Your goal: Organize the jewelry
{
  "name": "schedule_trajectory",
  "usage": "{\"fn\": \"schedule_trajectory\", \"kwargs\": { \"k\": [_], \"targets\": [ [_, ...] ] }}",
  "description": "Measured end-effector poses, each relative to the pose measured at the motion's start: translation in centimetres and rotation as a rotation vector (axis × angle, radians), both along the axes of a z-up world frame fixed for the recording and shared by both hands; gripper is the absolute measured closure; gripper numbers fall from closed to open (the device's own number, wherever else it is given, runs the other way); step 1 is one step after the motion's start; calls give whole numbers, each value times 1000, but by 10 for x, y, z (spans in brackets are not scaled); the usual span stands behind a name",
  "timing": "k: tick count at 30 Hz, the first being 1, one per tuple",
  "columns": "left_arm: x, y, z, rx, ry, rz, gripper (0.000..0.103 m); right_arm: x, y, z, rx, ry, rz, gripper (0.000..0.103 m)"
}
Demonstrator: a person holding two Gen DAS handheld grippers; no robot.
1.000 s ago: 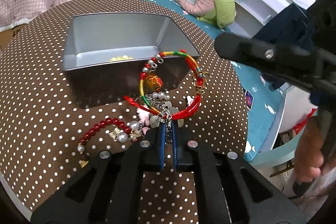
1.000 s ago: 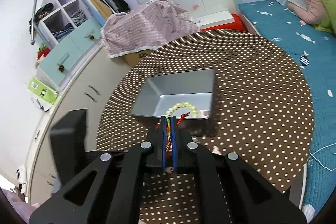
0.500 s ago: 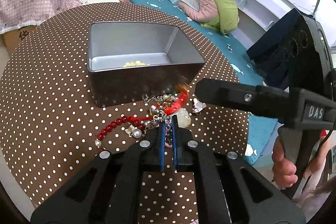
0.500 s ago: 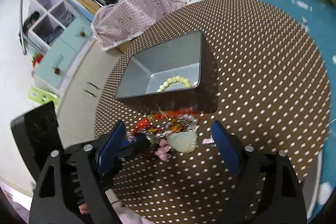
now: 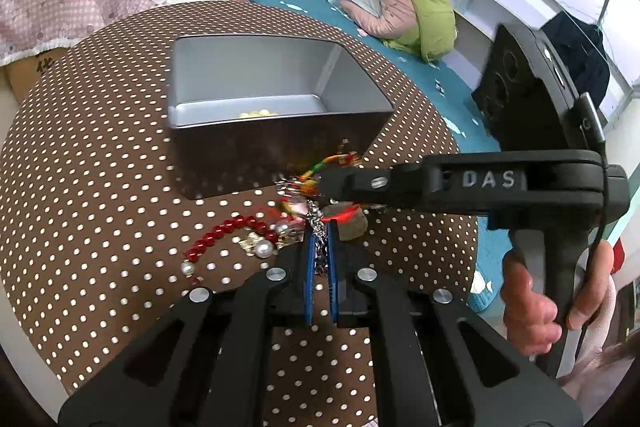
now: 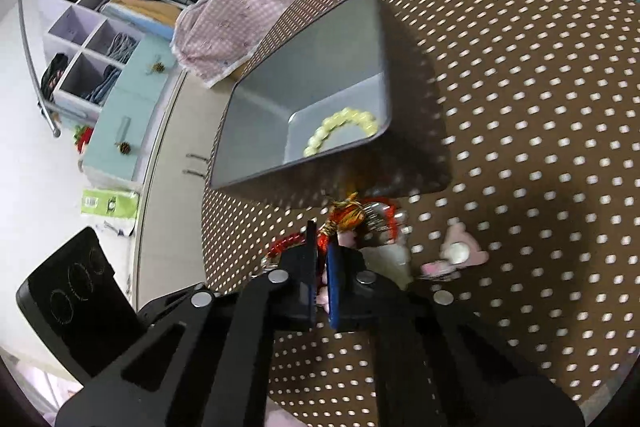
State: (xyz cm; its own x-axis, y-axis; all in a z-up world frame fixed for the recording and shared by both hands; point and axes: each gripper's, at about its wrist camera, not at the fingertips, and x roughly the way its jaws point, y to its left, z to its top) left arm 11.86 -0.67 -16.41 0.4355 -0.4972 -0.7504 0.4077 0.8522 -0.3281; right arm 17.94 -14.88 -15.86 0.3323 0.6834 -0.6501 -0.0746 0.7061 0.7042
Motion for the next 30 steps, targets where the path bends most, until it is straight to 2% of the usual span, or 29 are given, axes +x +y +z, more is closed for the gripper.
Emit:
{"fn": "schedule_trajectory", "kwargs": {
  "k": [8, 14, 23, 30],
  "targets": [
    [-2, 30, 3, -3, 5, 79, 97, -16, -27, 16, -49, -83, -72, 101],
    [-5, 39, 20, -12, -41, 91, 97, -26, -44, 41, -82, -176, -105, 101],
    [15, 25, 61, 5, -162, 62, 97, -11, -24, 74, -121, -290, -56, 101],
    [37, 20, 74, -2, -195, 82, 97, 10, -4, 75, -133, -302, -8, 101]
  ]
}}
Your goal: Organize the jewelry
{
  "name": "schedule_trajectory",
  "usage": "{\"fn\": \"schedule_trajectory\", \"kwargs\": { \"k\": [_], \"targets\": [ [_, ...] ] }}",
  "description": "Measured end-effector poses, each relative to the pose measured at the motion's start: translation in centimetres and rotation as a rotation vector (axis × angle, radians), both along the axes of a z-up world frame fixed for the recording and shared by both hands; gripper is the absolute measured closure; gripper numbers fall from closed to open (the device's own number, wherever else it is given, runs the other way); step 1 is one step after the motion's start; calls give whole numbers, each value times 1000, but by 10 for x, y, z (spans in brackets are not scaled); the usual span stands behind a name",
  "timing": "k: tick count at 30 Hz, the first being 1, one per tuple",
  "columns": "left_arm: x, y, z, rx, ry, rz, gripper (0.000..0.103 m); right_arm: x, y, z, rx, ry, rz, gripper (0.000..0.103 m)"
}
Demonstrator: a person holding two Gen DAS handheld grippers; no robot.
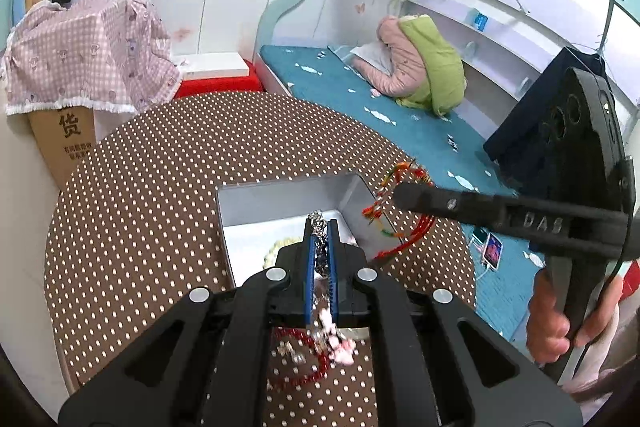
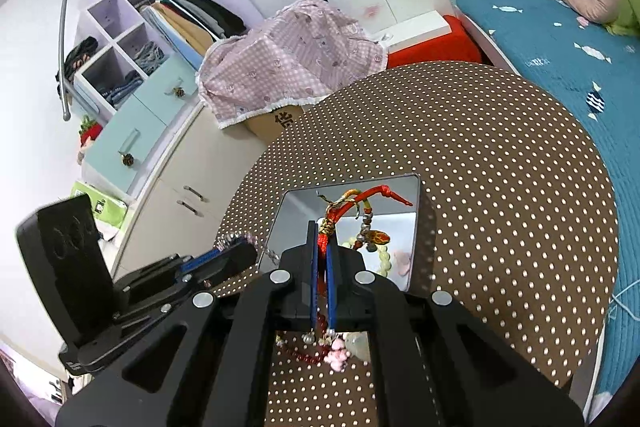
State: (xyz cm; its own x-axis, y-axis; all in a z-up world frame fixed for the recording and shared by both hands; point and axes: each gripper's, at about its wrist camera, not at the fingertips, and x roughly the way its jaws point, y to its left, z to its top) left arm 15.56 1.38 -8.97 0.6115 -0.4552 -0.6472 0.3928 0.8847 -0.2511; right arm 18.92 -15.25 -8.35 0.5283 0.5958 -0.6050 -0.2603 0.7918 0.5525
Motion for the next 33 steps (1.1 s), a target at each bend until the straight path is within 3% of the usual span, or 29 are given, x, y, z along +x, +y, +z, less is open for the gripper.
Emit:
{"fn": "schedule_trajectory", "kwargs": {
  "k": [11, 13, 17, 18, 19, 20, 33],
  "targets": [
    [29, -5, -3, -6, 30, 11, 97, 26, 11, -14, -5, 54, 25, 100],
    [32, -6, -8, 10, 44, 27, 97, 27, 13, -14, -25, 56, 22, 96],
    [39, -10, -21, 79, 86, 56, 94, 28, 13, -19, -58, 78, 15, 74],
    [39, -10, -23, 88, 93, 62, 88, 27, 12, -20, -59, 79, 13, 68],
    [40, -10, -25, 92, 98, 65, 81, 26, 11, -19, -67, 75, 6, 53],
    [39, -10, -26, 92, 102, 67, 80, 24, 10, -17, -73, 65, -3, 47],
    [10, -1, -25, 92, 82, 75, 78, -1, 1, -8, -90, 27, -36, 47]
  ]
}}
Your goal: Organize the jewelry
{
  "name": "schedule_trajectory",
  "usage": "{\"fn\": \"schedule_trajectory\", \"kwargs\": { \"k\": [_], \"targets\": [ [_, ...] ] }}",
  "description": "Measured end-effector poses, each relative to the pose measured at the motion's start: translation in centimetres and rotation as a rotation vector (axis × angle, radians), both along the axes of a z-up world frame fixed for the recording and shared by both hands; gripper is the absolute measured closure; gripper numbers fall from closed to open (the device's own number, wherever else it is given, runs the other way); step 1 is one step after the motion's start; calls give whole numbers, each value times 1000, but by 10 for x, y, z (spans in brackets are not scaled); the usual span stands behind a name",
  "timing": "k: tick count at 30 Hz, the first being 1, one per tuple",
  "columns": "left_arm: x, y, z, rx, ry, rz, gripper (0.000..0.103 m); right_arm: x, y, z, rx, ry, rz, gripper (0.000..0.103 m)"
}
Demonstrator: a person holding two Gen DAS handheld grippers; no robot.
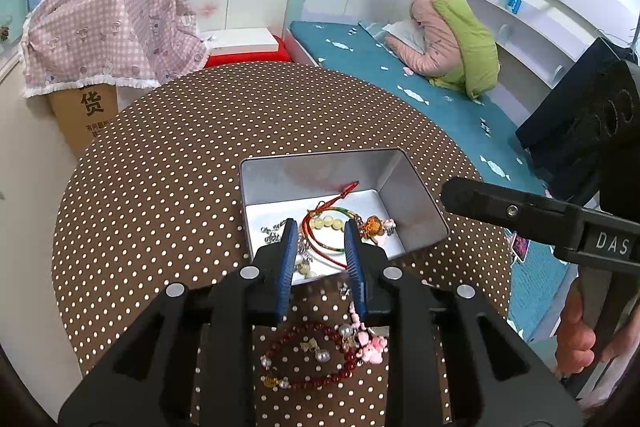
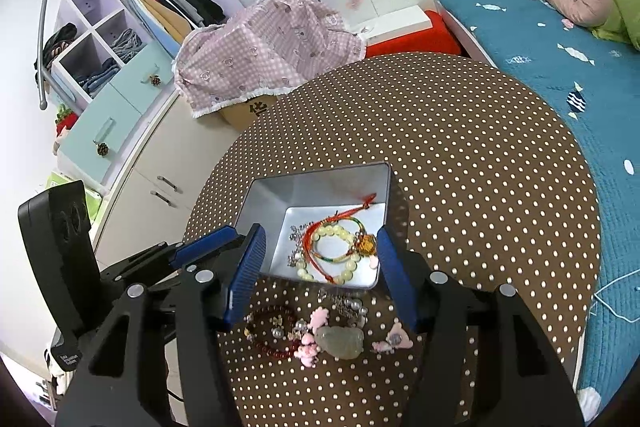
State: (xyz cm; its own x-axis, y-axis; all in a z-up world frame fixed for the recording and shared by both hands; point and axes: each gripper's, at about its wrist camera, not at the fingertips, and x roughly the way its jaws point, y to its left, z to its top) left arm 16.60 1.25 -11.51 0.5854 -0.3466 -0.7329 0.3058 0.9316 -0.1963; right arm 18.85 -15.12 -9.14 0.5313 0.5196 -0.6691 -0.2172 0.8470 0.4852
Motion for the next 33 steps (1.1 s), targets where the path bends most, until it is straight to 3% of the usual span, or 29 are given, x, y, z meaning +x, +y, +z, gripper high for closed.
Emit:
{"fn": "schedule_trajectory", "kwargs": {
  "k": [5, 11, 15, 20, 26, 29, 32, 33],
  "targets": [
    [-13, 5, 3, 1, -8, 8, 77, -12, -4, -1, -7, 1, -11, 47],
    [-43, 13, 2, 3, -5, 18, 62, -30, -9, -8, -59, -6, -30, 47],
    [-56, 20, -18, 29, 50, 36, 50, -39, -8, -28, -125, 25, -43, 47],
    [-55, 26, -52, 76, 151, 90, 50, -47, 0, -53, -209, 63, -53, 47],
    [-49, 25, -67, 129, 161, 124, 50, -53, 14, -64, -227, 54, -13, 47],
    [-49, 16, -71, 223, 112, 128, 53, -57, 23, -62, -222, 41, 18, 47],
    [-52, 11, -71, 261, 84, 111, 65, -57, 30, -62, -216, 34, 43, 47],
    [-53, 11, -72, 265, 80, 107, 78, -57, 32, -61, -214, 33, 52, 47]
  ]
}}
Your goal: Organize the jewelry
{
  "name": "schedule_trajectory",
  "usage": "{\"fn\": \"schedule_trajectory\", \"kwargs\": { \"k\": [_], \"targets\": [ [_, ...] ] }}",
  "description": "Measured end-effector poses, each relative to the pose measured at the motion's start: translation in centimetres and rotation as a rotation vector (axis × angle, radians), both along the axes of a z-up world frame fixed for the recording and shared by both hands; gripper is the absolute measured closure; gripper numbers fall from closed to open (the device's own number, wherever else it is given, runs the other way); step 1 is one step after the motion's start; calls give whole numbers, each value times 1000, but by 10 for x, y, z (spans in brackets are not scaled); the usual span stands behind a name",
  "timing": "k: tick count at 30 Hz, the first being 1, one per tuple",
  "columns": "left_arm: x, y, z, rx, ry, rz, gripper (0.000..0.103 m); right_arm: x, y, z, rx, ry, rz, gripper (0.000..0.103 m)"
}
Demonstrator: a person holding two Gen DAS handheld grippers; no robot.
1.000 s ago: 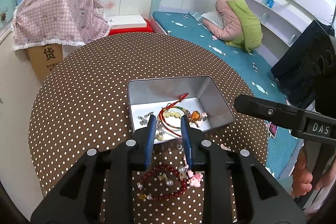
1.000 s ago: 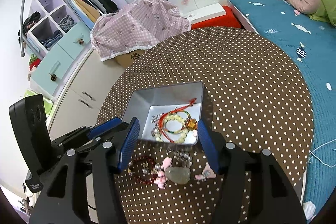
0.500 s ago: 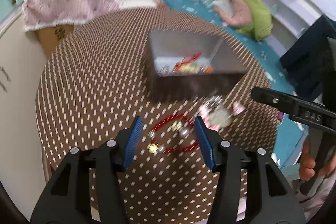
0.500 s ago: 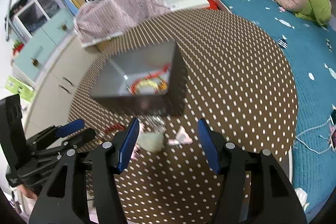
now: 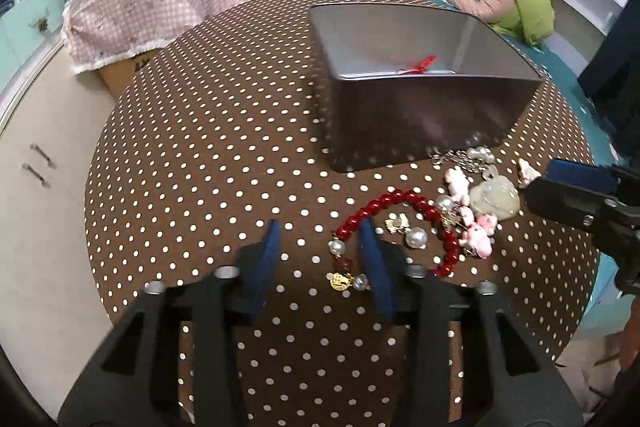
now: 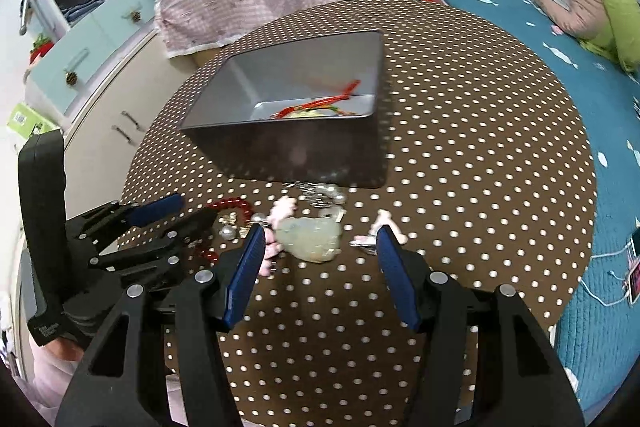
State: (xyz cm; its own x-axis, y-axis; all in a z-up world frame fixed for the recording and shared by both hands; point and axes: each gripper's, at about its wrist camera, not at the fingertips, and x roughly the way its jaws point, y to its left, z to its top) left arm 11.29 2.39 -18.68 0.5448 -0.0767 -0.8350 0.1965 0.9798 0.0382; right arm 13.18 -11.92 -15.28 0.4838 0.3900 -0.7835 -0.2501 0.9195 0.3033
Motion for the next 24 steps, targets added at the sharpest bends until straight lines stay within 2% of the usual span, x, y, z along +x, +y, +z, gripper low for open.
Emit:
{"fn": "schedule_trajectory", "kwargs": {
  "k": [1, 3, 5, 7, 9, 11, 18, 21, 24],
  "targets": [
    [-2, -1, 0, 13, -5, -1, 90, 0, 2, 0, 3, -2, 7, 47],
    [-3, 0, 0, 36, -16, 5, 95, -1, 8, 1, 11, -10, 29, 47],
    [-5, 8, 1, 16, -14, 34, 95, -1, 15, 2, 21, -21, 65, 47],
    [-6, 20, 2, -61, 2, 38, 96, -3, 24, 4, 38, -40, 116, 48],
    [-6, 31, 5, -99, -9, 50, 96, -5, 34, 5, 28, -63, 157, 50],
    [-7, 39, 11, -128, -28, 56, 95, -6, 44, 4, 10, -79, 194, 61],
    [-24, 70, 46, -378, -113, 9, 95, -4, 70, 0, -15, -73, 262, 64],
    [-28, 79, 59, -428, -136, 12, 95, -4, 77, -2, -32, -72, 279, 64],
    [-33, 87, 68, -445, -167, 22, 95, -4, 85, -6, -57, -67, 307, 64]
  ]
}}
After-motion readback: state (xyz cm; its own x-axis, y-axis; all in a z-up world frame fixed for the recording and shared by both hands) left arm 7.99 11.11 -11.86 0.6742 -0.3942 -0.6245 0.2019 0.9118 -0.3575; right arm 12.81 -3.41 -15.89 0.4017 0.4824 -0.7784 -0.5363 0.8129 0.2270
